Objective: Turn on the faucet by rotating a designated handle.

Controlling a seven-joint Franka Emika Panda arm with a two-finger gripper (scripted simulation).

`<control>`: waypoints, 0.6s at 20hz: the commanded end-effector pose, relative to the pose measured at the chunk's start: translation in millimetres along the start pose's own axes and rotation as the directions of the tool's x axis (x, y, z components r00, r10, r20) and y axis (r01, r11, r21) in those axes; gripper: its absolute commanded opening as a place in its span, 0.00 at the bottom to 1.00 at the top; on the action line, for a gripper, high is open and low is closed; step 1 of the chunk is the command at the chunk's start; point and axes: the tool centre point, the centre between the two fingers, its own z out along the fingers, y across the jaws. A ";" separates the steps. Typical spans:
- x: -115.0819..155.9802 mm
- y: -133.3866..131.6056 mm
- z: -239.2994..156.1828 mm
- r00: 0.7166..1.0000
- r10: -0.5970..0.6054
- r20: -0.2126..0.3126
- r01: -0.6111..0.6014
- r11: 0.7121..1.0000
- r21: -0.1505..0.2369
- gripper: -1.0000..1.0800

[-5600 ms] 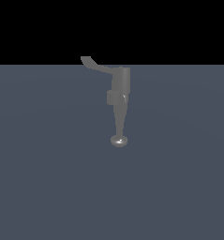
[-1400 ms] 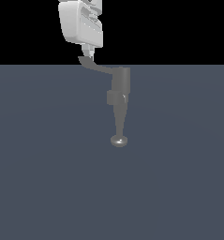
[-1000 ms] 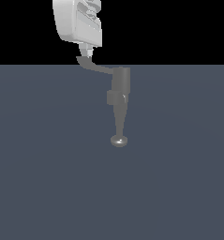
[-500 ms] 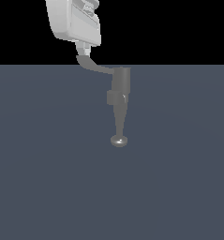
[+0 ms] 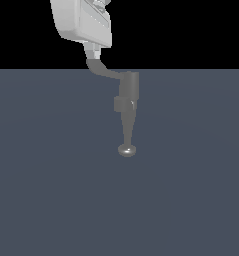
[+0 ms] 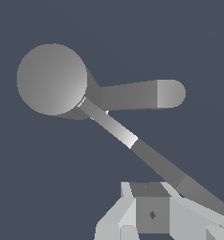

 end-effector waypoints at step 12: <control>36.7 37.7 2.2 1.000 0.003 -0.004 -0.003 1.000 -0.010 0.00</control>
